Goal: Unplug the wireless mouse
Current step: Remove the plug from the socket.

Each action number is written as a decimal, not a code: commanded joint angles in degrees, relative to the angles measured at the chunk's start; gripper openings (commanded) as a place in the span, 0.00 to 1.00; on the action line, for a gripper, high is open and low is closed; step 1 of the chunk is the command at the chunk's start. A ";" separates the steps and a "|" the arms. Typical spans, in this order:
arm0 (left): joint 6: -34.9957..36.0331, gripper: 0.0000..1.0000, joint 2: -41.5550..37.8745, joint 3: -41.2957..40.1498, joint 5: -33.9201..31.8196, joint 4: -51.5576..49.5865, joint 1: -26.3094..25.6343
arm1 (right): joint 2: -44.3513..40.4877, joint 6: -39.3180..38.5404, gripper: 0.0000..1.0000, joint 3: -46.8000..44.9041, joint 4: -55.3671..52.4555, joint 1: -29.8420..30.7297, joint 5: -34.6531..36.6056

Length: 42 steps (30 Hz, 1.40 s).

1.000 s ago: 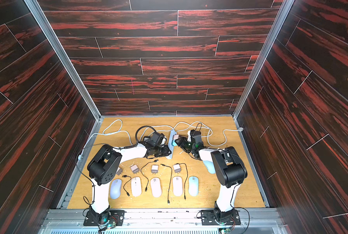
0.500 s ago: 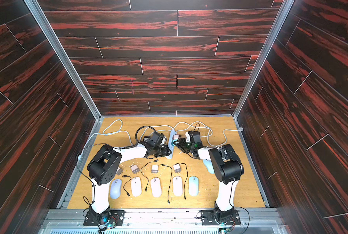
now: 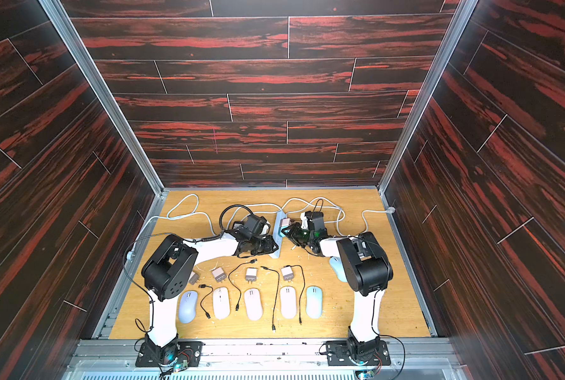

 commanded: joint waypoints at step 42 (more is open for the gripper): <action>-6.08 0.00 -2.67 -4.92 -9.18 -4.27 1.98 | -7.31 6.80 0.00 -8.22 11.76 0.55 -3.63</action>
